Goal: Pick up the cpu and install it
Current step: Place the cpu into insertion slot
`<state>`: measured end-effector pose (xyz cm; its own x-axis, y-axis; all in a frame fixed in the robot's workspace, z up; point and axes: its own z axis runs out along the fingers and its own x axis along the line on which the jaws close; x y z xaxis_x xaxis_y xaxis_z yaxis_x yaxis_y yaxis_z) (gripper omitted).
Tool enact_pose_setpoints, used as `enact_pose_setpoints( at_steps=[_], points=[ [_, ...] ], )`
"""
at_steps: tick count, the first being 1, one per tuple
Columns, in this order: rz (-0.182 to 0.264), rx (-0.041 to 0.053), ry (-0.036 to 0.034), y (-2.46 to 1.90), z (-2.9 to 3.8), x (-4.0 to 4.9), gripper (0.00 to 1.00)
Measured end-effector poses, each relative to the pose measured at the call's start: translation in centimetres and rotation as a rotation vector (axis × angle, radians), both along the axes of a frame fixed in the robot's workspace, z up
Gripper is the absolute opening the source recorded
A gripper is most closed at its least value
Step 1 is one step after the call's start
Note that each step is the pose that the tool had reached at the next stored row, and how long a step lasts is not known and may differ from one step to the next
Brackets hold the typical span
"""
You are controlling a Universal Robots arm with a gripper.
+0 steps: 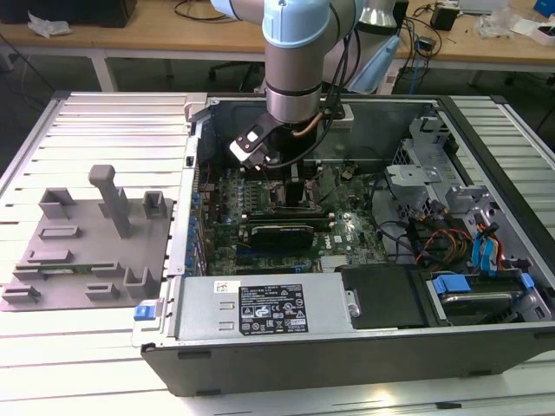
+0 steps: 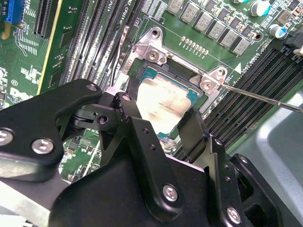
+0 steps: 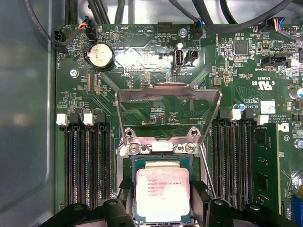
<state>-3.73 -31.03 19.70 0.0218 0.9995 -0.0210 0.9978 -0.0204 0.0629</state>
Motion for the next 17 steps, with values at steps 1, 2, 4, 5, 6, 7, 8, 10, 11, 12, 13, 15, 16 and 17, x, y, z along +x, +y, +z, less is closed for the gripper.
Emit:
enact_pose_setpoints(
  at_steps=[1,2,4,5,6,7,8,10,11,12,13,15,16,17],
  points=[
    [0.0,0.0,0.0,0.0,0.0,0.0,0.6],
    [0.0,0.0,0.0,0.0,0.0,0.0,0.6],
    [0.0,0.0,0.0,0.0,0.0,0.0,0.6],
    [0.0,0.0,0.0,0.0,0.0,0.0,0.6],
    [-0.001,0.0,0.0,0.0,0.0,0.0,0.61],
    [-0.001,0.0,0.0,0.0,0.0,0.0,0.61],
    [-0.001,0.0,0.0,0.0,0.0,0.0,0.68],
    [-0.001,0.0,0.0,0.0,0.0,0.0,0.68],
    [-0.001,-0.0002,0.0001,0.0,0.02,0.0,0.68],
    [-0.001,-0.0001,0.0001,0.01,0.1,0.0,0.68],
    [-0.001,0.0,0.0001,0.0,0.41,0.0,0.68],
    [-0.001,-0.0001,0.0,0.0,0.85,0.0,0.68],
    [-0.001,-0.0005,0.0001,0.01,1.2,0.0,0.68],
    [-0.001,-0.0007,0.0,0.01,1.34,0.0,0.68]
  ],
)
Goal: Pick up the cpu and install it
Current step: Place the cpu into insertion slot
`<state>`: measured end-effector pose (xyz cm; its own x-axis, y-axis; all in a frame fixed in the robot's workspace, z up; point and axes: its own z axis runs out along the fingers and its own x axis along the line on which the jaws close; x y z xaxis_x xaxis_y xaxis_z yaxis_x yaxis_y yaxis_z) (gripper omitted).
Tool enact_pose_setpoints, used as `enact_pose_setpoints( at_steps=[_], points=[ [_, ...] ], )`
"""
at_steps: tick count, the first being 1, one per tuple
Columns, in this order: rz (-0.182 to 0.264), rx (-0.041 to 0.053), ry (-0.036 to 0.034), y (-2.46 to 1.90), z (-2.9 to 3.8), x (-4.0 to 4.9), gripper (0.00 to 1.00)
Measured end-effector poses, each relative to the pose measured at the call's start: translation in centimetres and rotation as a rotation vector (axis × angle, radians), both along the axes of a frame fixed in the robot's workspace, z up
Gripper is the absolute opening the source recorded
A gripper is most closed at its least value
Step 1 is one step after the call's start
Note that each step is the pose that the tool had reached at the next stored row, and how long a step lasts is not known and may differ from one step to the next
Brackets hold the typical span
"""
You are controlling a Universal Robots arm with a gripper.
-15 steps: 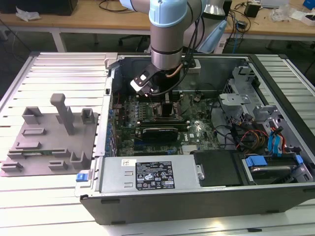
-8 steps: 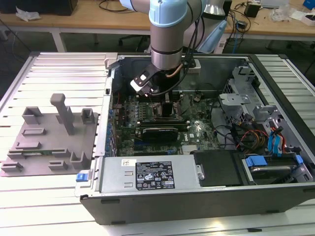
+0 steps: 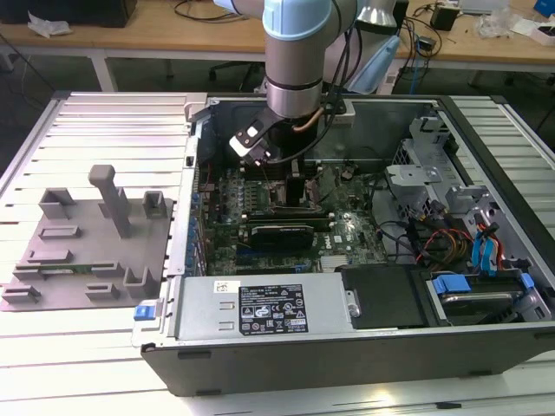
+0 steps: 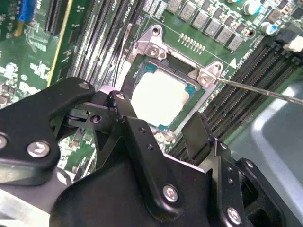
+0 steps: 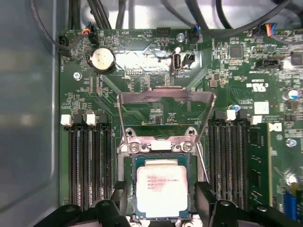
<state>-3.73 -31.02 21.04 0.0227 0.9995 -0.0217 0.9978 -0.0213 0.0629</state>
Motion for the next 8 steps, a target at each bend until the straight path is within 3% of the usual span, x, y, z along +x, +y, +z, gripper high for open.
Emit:
enact_pose_setpoints(
  at_steps=[5,7,8],
  points=[
    [0.0,0.0,-0.0001,0.0,0.12,0.0,0.66],
    [0.0,0.0,0.0,0.0,0.17,0.0,0.53],
    [0.0,0.0,-0.0001,0.0,0.2,0.0,0.41]
  ],
)
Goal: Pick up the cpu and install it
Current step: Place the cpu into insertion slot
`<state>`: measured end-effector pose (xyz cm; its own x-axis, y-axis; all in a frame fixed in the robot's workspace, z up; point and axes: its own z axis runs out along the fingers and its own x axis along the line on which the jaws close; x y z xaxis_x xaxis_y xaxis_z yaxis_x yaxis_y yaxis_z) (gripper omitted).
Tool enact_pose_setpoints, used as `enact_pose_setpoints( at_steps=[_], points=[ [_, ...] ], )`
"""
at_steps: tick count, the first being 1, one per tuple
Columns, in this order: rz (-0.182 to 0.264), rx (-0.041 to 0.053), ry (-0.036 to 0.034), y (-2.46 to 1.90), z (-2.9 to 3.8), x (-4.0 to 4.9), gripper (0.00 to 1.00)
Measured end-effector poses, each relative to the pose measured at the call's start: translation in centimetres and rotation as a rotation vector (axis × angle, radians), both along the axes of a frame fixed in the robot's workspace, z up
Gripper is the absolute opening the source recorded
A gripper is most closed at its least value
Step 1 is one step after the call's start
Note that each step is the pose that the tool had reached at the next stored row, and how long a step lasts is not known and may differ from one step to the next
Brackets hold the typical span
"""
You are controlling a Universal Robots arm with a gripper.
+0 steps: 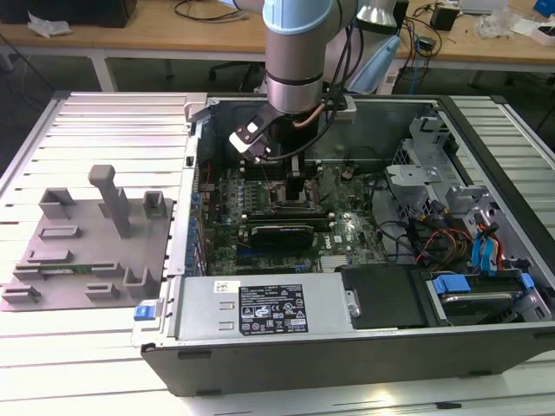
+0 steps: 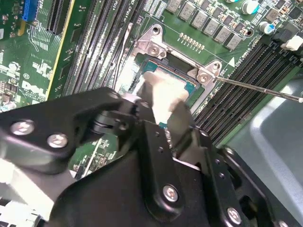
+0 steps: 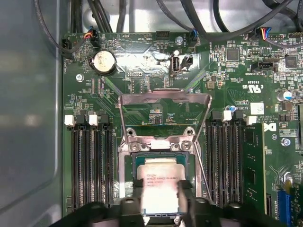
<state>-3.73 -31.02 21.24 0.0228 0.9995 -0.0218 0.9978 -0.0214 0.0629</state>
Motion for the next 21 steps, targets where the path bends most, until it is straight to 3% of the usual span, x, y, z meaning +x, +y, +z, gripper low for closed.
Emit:
enact_pose_setpoints(
  at_steps=[4,6,9,11,21],
  points=[
    [0.0,0.0,0.0,0.0,0.08,0.0,0.17],
    [0.0,-0.0001,0.0,0.0,0.11,0.0,0.11],
    [0.0,0.0,0.0,0.0,0.17,0.0,0.11],
    [0.0,-0.0087,0.0056,0.0,0.18,0.19,0.11],
    [0.0,-0.0089,0.0101,0.0,-0.6,0.33,0.11]
  ],
)
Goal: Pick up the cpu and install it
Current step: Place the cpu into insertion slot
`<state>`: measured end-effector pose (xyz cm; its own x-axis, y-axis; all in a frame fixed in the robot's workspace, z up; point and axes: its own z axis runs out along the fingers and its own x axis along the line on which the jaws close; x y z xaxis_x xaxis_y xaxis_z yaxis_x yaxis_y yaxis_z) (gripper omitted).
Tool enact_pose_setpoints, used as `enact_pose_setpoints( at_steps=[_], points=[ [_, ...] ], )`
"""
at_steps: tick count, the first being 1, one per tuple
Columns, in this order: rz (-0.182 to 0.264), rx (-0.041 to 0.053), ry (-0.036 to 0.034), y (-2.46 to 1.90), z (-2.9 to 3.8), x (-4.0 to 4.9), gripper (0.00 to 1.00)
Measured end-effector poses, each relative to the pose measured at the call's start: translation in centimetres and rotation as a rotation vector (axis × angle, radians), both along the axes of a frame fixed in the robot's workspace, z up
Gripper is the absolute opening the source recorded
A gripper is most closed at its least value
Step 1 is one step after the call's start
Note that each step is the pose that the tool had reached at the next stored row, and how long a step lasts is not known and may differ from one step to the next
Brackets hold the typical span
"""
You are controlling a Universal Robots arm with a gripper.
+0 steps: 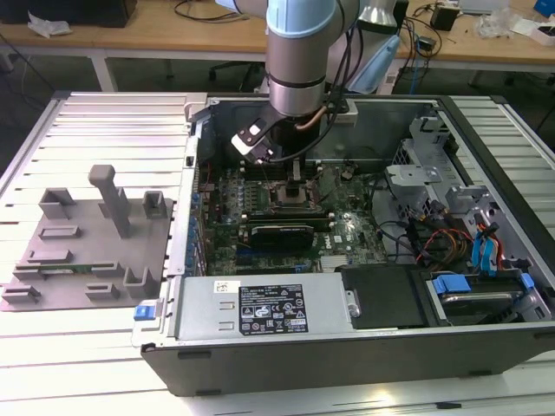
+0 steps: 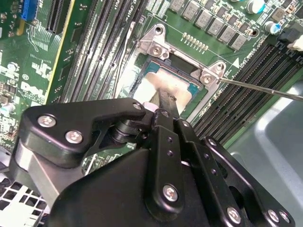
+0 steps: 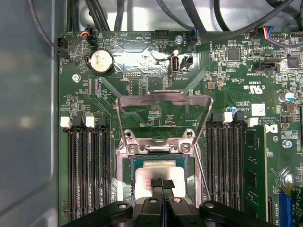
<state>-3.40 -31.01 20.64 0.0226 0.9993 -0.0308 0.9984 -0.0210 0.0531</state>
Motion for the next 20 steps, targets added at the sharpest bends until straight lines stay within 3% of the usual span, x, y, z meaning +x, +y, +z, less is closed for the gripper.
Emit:
enact_pose_setpoints(
  at_steps=[13,18,20],
  points=[
    [0.0,0.0013,0.0001,0.0,-0.32,0.0,0.11],
    [0.0,0.0016,-0.0001,0.0,0.23,0.0,0.11],
    [0.0,0.0014,0.0,0.0,0.82,0.0,0.11]
  ],
)
